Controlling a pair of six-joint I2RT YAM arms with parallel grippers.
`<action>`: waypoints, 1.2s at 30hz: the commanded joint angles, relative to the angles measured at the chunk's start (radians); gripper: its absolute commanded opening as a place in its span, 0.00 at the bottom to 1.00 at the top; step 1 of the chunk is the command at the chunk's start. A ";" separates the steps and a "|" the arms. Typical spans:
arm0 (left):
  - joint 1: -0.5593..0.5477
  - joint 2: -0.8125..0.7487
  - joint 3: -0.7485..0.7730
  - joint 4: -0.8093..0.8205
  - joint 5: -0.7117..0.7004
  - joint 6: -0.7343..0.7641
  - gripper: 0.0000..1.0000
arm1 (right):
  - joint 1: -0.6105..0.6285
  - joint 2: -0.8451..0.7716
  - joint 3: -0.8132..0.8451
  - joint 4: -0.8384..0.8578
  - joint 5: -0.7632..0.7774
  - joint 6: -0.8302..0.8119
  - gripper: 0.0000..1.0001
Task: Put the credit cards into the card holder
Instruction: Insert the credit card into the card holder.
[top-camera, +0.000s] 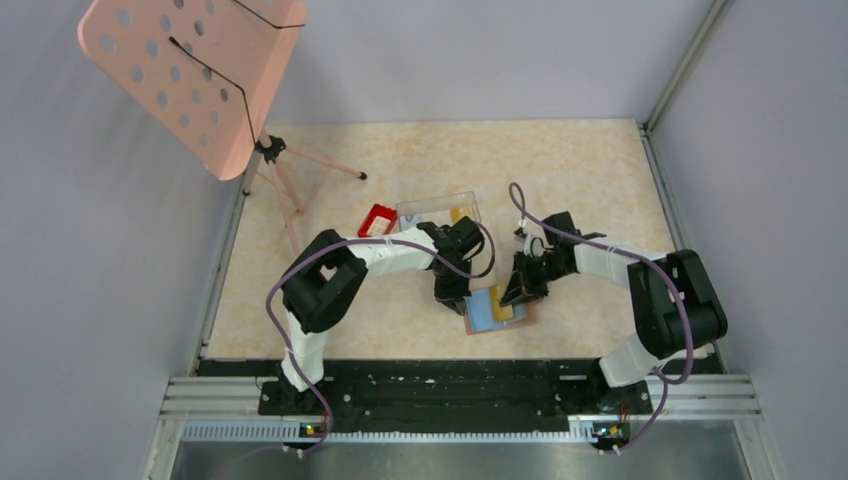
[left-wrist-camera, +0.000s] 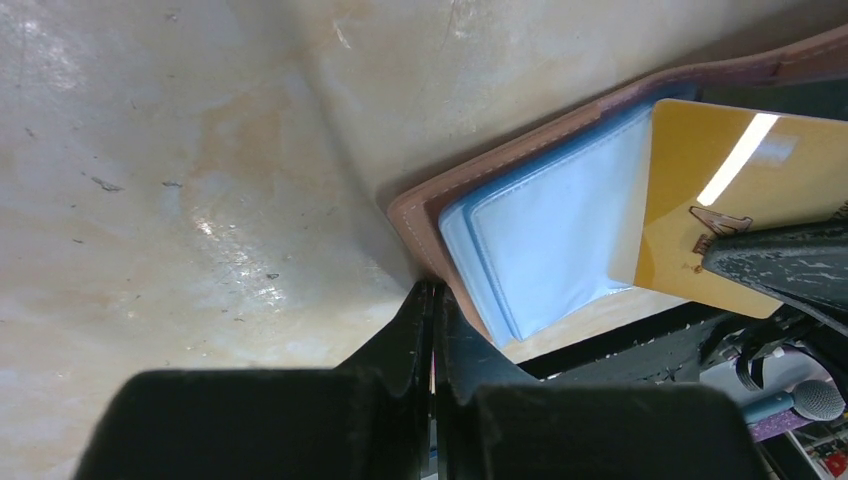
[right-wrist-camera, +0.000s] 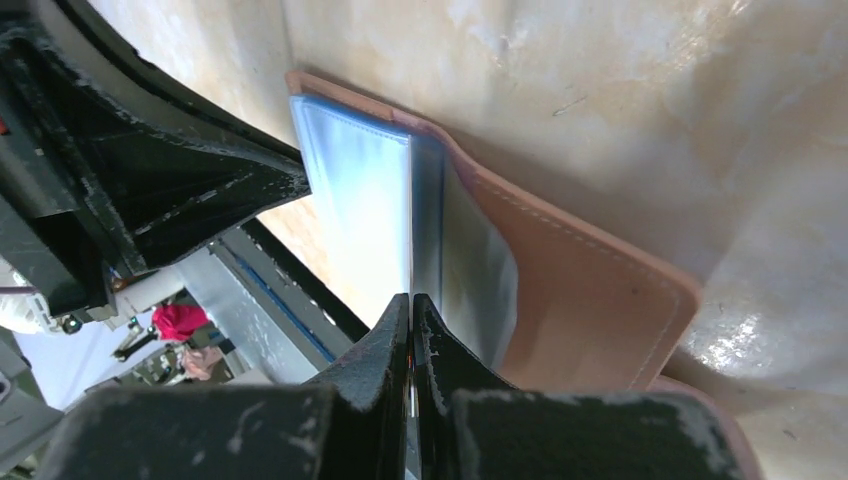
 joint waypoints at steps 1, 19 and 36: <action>-0.005 0.034 0.014 -0.027 0.002 0.021 0.01 | 0.008 0.046 0.004 0.032 -0.025 -0.005 0.00; -0.005 0.058 0.029 -0.020 0.004 0.026 0.01 | 0.012 0.038 -0.053 -0.019 -0.051 0.039 0.00; -0.004 0.062 0.053 -0.035 -0.003 0.030 0.00 | 0.080 0.065 0.015 -0.055 0.045 0.043 0.28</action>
